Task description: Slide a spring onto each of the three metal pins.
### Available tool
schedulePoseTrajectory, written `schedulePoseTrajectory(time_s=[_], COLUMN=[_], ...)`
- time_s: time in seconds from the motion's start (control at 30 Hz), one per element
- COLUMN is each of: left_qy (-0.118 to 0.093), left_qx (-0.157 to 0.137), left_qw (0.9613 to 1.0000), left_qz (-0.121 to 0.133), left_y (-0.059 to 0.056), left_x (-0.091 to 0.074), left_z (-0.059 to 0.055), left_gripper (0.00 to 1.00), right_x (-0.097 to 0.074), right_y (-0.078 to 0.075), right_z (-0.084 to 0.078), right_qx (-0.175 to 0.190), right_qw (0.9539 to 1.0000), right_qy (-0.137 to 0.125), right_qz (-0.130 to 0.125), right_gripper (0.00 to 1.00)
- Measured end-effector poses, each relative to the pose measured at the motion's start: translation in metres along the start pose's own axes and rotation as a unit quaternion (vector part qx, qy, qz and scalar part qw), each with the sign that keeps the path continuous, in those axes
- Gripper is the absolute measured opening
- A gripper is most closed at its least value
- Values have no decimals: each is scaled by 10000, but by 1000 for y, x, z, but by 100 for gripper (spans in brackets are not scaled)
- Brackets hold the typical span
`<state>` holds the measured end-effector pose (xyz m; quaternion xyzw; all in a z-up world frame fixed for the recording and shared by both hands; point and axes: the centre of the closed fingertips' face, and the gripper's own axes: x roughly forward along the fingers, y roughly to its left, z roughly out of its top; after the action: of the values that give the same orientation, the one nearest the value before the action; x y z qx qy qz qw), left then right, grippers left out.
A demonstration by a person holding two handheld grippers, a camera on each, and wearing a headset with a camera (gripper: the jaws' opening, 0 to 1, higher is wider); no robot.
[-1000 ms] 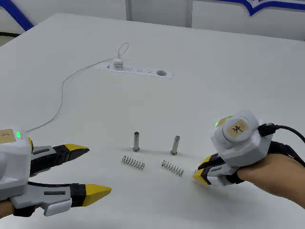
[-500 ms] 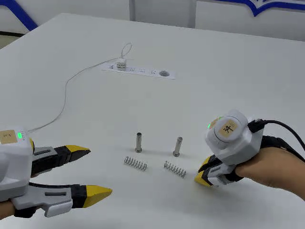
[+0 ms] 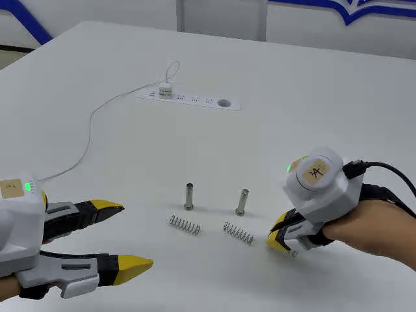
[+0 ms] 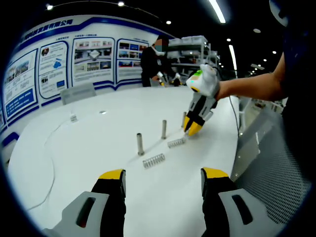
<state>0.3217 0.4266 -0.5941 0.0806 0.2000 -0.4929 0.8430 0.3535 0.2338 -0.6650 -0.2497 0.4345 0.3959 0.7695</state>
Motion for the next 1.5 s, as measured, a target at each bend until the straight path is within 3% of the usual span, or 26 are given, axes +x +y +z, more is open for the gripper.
schedulePoseTrajectory(time_s=[0.77, 1.5], left_qy=[4, 1], left_qx=[45, 64], left_qw=[10000, 9999], left_qz=[-57, -90], left_y=[-4, -5], left_x=[4, 5], left_z=[2, 4], left_gripper=[63, 63], right_x=[-29, -51], right_y=[-17, -14], right_z=[-7, -5], right_qx=[579, 844], right_qw=[9962, 9915], right_qy=[-537, -832], right_qz=[-370, -541], right_gripper=[12, 12])
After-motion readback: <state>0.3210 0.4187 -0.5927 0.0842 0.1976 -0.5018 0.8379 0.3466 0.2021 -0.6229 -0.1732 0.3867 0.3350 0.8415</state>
